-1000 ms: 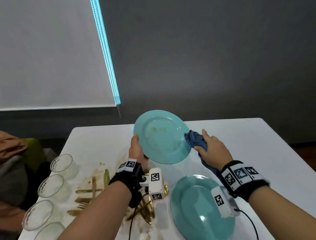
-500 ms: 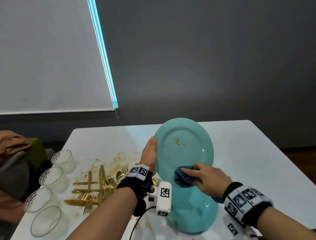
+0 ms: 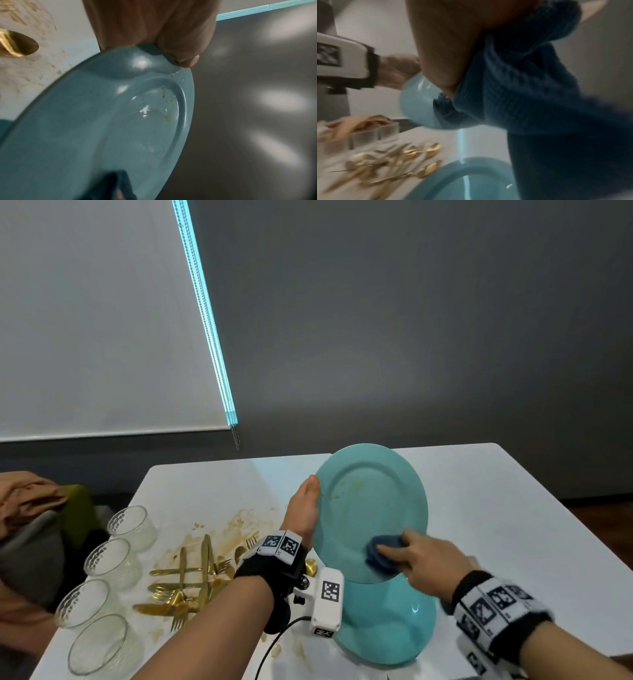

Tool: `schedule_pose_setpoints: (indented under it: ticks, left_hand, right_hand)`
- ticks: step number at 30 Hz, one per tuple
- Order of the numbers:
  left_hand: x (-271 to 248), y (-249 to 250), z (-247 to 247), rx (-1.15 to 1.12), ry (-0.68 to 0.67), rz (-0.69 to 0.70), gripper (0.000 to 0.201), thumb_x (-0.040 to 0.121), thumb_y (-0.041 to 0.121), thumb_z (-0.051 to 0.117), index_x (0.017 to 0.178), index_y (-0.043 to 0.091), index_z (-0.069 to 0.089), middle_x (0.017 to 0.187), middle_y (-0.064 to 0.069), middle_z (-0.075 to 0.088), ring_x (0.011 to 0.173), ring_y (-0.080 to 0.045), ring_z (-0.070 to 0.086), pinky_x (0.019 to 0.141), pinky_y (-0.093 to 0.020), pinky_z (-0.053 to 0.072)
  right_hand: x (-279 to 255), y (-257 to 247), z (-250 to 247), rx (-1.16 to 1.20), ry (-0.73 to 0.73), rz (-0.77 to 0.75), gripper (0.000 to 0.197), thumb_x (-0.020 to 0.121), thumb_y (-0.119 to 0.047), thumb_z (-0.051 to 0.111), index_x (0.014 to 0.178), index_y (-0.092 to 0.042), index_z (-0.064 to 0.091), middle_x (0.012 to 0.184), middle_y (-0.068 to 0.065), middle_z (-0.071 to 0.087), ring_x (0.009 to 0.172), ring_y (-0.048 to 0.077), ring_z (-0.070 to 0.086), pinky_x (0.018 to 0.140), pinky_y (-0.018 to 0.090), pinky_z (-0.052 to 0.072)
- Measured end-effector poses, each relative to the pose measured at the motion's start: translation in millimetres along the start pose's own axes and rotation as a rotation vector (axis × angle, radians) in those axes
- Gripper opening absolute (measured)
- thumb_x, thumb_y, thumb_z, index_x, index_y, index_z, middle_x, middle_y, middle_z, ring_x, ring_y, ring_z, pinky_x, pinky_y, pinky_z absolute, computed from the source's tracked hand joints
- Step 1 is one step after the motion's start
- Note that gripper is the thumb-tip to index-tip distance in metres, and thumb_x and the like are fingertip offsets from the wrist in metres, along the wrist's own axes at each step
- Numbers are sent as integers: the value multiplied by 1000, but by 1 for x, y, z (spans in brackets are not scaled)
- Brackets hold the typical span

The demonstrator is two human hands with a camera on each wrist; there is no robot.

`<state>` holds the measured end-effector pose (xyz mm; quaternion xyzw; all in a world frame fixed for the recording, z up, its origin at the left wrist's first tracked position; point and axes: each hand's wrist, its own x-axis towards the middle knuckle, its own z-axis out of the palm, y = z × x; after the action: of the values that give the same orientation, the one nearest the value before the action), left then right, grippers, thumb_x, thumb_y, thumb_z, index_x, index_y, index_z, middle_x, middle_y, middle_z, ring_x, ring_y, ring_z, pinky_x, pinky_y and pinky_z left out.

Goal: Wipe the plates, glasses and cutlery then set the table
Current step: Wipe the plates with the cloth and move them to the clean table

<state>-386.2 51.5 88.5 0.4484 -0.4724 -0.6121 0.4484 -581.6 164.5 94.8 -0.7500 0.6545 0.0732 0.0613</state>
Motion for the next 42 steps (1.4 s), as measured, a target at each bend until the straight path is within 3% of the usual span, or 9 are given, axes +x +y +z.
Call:
schedule_pose_setpoints:
  ticks: [6,13,17,24,28,31,36,39,42]
  left_hand:
    - [-3,-5,16,-50,-72,-8,36,98,49,32,109,28,59,122,-9,62,112,-28,61,98,-52,46]
    - [7,-10,7,14,-21,11,40,91,59,38,97,29,63,117,-11,65,110,-32,61,97,-55,46]
    - [9,-9,-2,-57,-22,-34,33,99,46,29,104,33,59,125,-7,61,113,-27,59,99,-53,46]
    - [7,-18,27,-68,-132,-50,52,90,59,38,115,19,60,120,-13,64,110,-32,62,97,-54,47]
    - [20,-21,19,-3,-70,-39,52,85,63,38,106,22,63,116,-13,65,109,-32,62,98,-54,46]
    - [24,-18,8,-6,-62,-36,40,95,52,34,104,23,61,117,-14,65,109,-33,62,96,-56,46]
    - [29,-15,5,-14,-87,-77,36,100,44,29,106,26,60,121,-12,63,111,-31,61,98,-54,46]
    - [26,-16,16,-34,-141,-94,39,100,44,28,115,23,57,123,-11,62,112,-30,60,100,-53,45]
    - [25,-22,30,-7,-207,-80,56,88,64,37,117,21,60,121,-12,64,112,-30,61,100,-53,45]
  right_hand:
    - [30,12,-23,355,349,453,42,94,-38,43,135,-46,40,108,3,41,103,31,55,85,35,45]
    - [5,-27,-8,9,206,-128,39,76,-34,46,109,-44,65,78,1,55,50,22,59,38,26,37]
    - [10,15,-12,-2,90,81,39,94,-30,40,130,-44,45,113,6,47,98,30,59,75,34,46]
    - [52,-12,-26,335,296,290,42,93,-43,41,133,-48,32,115,5,42,101,34,56,86,43,48]
    - [30,-35,-6,70,173,-42,44,95,-38,37,140,-40,34,112,6,47,87,32,61,68,33,47]
    - [14,-18,5,-90,33,-138,41,68,-36,59,108,-44,65,76,-3,56,48,15,57,35,22,38]
    - [25,37,-3,-27,69,189,46,95,-27,39,138,-42,33,117,7,43,103,28,55,77,34,45]
    - [48,35,-18,288,287,518,46,93,-41,35,138,-35,33,110,6,41,104,34,53,87,44,45]
    - [67,11,-21,387,340,479,49,93,-45,38,140,-40,26,121,8,40,106,36,53,90,48,45]
